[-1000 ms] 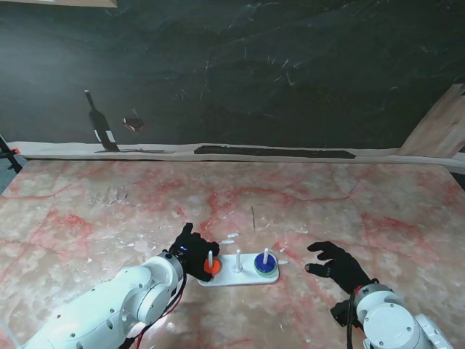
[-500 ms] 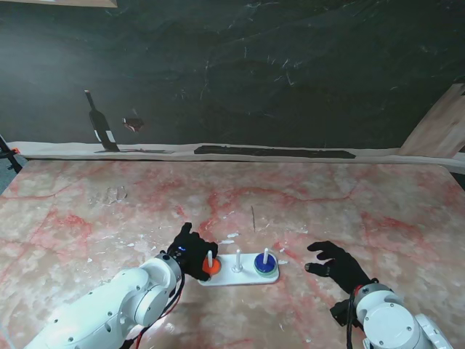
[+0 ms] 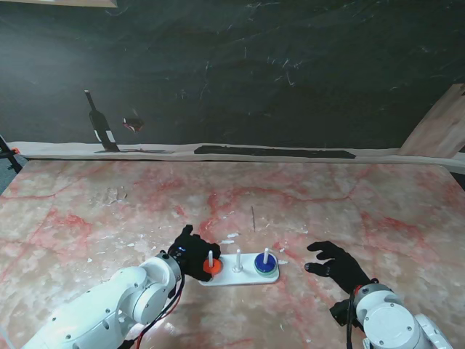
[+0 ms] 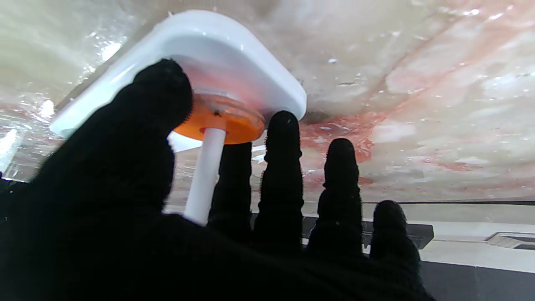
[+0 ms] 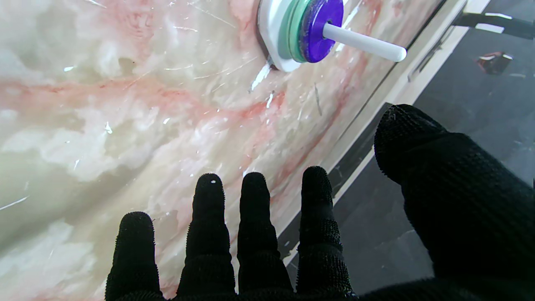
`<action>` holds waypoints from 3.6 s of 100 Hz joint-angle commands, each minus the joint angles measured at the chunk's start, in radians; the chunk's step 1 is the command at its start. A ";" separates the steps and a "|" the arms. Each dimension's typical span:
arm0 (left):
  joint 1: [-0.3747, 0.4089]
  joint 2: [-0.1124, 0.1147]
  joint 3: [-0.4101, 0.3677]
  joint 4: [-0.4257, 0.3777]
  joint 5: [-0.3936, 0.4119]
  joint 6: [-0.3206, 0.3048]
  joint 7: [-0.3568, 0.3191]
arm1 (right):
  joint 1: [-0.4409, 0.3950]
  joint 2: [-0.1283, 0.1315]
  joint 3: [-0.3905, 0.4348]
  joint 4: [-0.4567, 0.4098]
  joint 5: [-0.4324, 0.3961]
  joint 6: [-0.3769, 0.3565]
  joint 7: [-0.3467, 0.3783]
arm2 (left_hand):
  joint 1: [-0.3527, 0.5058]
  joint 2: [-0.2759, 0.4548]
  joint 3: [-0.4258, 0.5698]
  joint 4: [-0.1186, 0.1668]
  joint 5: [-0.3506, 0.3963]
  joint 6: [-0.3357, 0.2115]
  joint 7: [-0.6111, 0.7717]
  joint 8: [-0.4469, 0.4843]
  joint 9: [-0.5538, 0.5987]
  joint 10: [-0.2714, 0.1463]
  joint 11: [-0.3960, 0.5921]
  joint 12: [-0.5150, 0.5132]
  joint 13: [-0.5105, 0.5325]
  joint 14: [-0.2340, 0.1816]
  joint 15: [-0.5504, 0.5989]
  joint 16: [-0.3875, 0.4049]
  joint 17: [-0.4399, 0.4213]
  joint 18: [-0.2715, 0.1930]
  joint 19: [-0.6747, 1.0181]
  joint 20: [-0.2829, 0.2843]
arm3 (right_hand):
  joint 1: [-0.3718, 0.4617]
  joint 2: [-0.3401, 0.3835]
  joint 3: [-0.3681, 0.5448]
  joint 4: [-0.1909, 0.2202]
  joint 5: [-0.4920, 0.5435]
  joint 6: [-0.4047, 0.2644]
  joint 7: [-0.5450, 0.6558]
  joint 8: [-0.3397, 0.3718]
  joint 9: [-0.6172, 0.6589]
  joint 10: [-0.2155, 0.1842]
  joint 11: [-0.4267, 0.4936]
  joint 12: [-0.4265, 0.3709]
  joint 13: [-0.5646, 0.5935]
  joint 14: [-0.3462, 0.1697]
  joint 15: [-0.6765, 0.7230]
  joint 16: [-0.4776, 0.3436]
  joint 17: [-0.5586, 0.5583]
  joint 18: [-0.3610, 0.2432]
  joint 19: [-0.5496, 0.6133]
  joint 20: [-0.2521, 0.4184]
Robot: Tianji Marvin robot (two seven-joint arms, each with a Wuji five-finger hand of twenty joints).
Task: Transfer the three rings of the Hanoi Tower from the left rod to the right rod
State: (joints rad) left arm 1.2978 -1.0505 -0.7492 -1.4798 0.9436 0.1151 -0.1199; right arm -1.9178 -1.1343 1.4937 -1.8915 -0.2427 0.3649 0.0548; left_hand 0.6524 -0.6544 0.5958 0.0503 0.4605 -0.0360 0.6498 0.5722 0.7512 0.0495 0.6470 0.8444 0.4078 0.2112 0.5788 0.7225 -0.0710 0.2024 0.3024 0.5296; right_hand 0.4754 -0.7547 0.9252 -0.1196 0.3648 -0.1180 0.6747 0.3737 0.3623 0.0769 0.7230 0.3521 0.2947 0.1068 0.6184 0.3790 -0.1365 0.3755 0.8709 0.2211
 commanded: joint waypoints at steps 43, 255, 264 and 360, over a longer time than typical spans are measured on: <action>-0.004 -0.001 0.042 0.043 -0.012 -0.016 0.008 | -0.002 -0.004 -0.004 0.001 0.006 -0.006 0.003 | 0.071 0.020 0.069 -0.010 0.166 -0.153 0.056 0.023 0.023 -0.021 0.007 0.010 0.007 0.013 0.009 0.017 -0.011 0.005 -0.021 0.008 | -0.001 -0.003 0.000 0.031 -0.029 0.008 0.009 -0.009 0.005 0.004 0.013 0.012 0.017 0.002 0.011 0.016 0.003 0.006 0.027 -0.025; 0.069 0.010 -0.124 -0.163 0.122 -0.077 -0.039 | -0.005 -0.008 0.001 0.004 0.022 -0.010 -0.006 | 0.181 0.005 0.018 -0.070 0.273 -0.139 0.273 0.000 0.089 -0.011 -0.080 0.128 0.027 0.021 0.014 0.016 -0.004 0.000 -0.001 0.022 | -0.001 -0.007 0.005 0.030 -0.025 0.020 0.014 -0.013 0.008 0.012 0.014 0.013 0.020 0.005 0.013 0.017 0.003 0.009 0.043 -0.036; 0.070 0.010 -0.131 -0.176 0.132 -0.079 -0.047 | -0.005 -0.007 0.001 0.005 0.023 -0.011 -0.004 | 0.180 0.004 0.019 -0.071 0.274 -0.139 0.274 0.000 0.088 -0.011 -0.082 0.128 0.026 0.021 0.012 0.015 -0.004 0.000 0.001 0.021 | -0.001 -0.006 0.005 0.030 -0.026 0.020 0.014 -0.014 0.008 0.011 0.014 0.013 0.021 0.004 0.013 0.017 0.003 0.010 0.043 -0.037; 0.058 0.013 -0.158 -0.248 0.144 -0.093 -0.119 | -0.007 -0.007 0.005 0.005 0.032 -0.011 0.002 | 0.172 -0.008 0.040 -0.078 0.284 -0.131 0.277 -0.006 0.102 -0.008 -0.099 0.116 0.038 0.023 0.005 0.007 -0.002 0.002 0.024 0.008 | -0.001 -0.006 0.002 0.031 -0.027 0.020 0.012 -0.015 0.006 0.012 0.010 0.011 0.020 0.005 0.011 0.016 0.003 0.011 0.047 -0.041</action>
State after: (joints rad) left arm 1.3666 -1.0386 -0.9098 -1.7141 1.0860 0.0258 -0.2356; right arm -1.9168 -1.1382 1.5003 -1.8819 -0.2121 0.3548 0.0548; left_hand 0.7238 -0.7431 0.5402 -0.0278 0.5836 -0.0852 0.6917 0.5183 0.8229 0.0478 0.5642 0.9593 0.4216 0.2201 0.5788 0.7313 -0.0708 0.2023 0.3184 0.5417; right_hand 0.4754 -0.7547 0.9252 -0.1196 0.3648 -0.1058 0.6784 0.3726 0.3626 0.0876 0.7230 0.3579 0.2948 0.1073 0.6246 0.3793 -0.1364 0.3762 0.8932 0.2076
